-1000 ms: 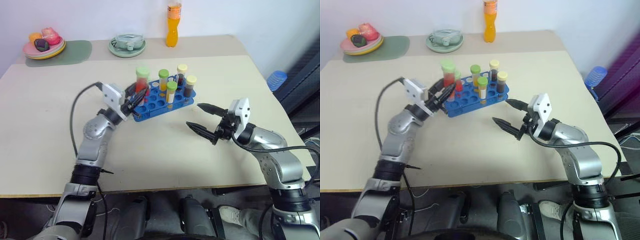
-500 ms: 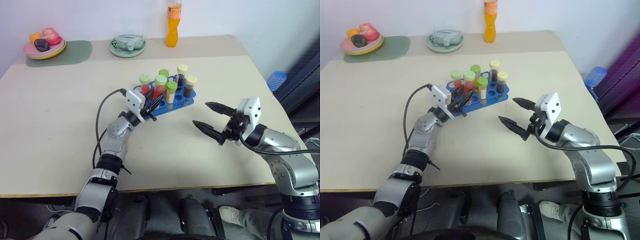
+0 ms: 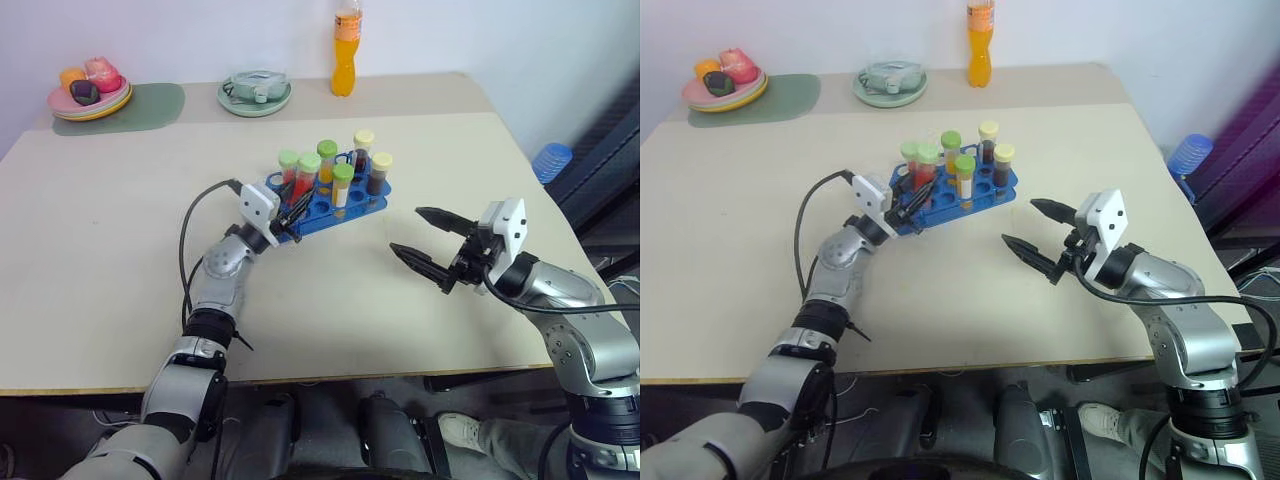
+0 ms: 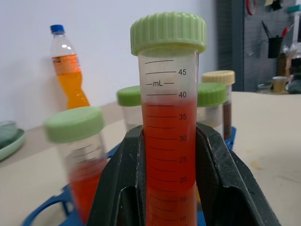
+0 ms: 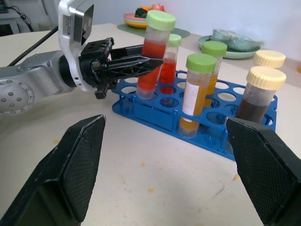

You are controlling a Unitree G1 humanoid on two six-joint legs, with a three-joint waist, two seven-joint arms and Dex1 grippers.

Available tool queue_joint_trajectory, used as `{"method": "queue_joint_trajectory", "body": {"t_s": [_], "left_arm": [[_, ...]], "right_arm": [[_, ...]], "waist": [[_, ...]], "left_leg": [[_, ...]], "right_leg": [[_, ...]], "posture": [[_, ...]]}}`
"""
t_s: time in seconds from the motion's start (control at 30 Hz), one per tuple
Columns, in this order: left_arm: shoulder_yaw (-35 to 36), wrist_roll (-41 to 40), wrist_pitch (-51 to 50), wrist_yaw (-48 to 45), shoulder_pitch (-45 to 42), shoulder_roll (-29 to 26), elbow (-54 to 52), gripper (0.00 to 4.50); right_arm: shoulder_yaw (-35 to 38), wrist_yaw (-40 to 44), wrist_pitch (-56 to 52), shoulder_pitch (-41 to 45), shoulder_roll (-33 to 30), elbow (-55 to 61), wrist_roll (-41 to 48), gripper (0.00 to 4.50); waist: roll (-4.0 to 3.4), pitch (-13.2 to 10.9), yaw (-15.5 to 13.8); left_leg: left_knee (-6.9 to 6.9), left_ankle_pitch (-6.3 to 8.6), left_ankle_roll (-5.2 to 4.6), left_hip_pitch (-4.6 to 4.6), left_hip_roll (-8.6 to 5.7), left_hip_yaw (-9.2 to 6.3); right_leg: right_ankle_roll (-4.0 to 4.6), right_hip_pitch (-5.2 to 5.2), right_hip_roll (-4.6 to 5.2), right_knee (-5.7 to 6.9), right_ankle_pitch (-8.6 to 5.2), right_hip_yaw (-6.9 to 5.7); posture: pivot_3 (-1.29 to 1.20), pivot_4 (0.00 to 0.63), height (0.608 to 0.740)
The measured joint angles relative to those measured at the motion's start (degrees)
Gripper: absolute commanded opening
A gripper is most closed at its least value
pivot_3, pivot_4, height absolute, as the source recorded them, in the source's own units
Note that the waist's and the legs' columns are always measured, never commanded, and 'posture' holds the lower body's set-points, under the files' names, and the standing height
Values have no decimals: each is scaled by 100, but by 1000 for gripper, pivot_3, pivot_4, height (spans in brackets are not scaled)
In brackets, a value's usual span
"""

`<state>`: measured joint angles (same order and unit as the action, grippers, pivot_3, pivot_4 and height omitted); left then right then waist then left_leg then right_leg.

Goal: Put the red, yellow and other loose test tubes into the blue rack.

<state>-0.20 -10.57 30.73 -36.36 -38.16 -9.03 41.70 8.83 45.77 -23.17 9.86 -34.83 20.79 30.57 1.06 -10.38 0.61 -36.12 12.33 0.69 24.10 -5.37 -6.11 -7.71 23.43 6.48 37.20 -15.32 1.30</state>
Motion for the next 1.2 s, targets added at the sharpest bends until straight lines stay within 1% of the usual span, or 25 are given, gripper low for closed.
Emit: {"method": "queue_joint_trajectory", "body": {"t_s": [0.2, 0.5, 0.73, 1.03, 1.2], "left_arm": [[1, 3, -28, 12, -3, 40, 8, 793], [-6, -1, -116, -238, -61, 202, 49, 793], [0, -6, -197, -352, -98, 180, 54, 793], [24, -5, -250, -536, -316, 221, 465, 793], [99, -13, -269, -714, -320, 227, 497, 793]], "right_arm": [[0, 23, 27, 0, 0, -22, 0, 4189], [2, -21, 26, -1, -1, -24, 0, 4189], [33, -98, 11, -20, -2, -21, 2, 4189], [50, -93, 11, -20, -3, -21, 1, 4189], [50, -91, 11, -19, -3, -21, 1, 4189]], "waist": [[0, 0, 2], [0, 0, -3], [0, 1, -7], [1, 1, -20], [1, 1, -19]], "left_leg": [[1, 0, -1, -2, 0, -1], [0, 1, -2, -2, -1, -1], [0, 2, -4, -3, -2, -1], [0, 3, -5, -3, -2, -3], [-1, 3, -6, -3, -3, -3]], "right_leg": [[0, -1, 0, 0, 0, 0], [0, -4, 0, -3, 0, -1], [-1, -6, 1, -6, 0, -1], [-1, -9, 1, -8, -1, -4], [-1, -10, 2, -10, -1, -5]], "posture": [[0, 150, 740], [0, 150, 740], [0, 150, 740], [0, 150, 740], [0, 150, 740]]}}
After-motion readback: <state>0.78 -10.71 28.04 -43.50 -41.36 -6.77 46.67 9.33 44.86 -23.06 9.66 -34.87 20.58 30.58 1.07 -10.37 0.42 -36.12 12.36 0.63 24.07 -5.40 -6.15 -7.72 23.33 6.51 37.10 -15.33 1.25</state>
